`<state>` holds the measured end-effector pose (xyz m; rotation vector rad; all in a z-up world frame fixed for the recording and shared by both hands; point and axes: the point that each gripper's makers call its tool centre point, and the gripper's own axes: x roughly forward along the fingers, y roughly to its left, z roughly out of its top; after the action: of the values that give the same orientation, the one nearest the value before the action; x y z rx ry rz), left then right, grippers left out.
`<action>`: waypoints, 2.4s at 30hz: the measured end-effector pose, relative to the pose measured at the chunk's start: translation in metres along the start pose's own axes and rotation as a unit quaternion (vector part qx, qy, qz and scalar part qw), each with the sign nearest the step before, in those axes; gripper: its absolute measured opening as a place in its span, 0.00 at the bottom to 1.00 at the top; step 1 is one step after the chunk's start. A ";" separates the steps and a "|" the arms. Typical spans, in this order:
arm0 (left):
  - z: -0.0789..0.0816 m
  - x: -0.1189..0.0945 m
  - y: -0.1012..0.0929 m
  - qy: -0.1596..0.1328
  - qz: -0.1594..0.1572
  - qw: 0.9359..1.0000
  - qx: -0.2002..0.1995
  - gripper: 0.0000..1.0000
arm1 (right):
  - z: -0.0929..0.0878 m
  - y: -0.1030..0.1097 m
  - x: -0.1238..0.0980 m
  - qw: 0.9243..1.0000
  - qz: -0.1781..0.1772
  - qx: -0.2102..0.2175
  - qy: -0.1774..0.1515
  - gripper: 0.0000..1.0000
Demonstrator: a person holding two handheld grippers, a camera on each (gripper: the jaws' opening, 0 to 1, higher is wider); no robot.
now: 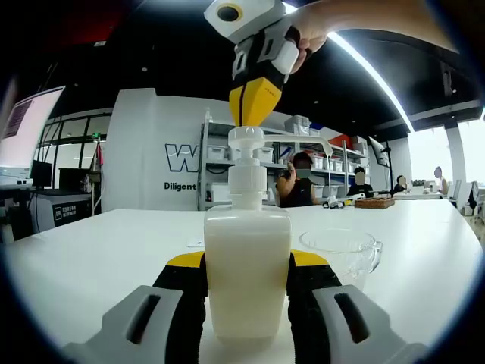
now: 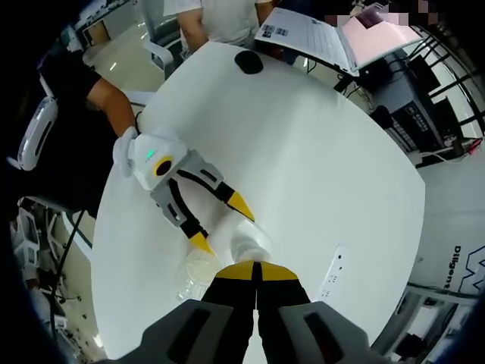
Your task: Hold the bottle steady, press the pump all the way down and release, and repeat the specified number of times to dispense into the cup
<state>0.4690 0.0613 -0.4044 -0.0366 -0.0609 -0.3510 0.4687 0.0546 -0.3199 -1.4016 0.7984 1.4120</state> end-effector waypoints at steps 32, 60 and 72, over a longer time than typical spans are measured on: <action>0.000 0.000 0.000 0.000 0.000 1.000 0.000 0.39 | -0.001 0.001 0.001 1.000 0.000 0.005 0.008 0.00; -0.001 0.000 0.000 -0.001 0.001 1.000 -0.001 0.39 | 0.000 0.001 0.003 1.000 -0.001 0.004 0.014 0.00; -0.001 0.000 0.000 0.000 0.000 1.000 -0.001 0.39 | 0.000 0.002 0.004 1.000 0.001 0.005 0.011 0.00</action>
<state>0.4684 0.0610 -0.4051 -0.0395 -0.0607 -0.3505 0.4669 0.0546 -0.3242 -1.4114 0.8212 1.3950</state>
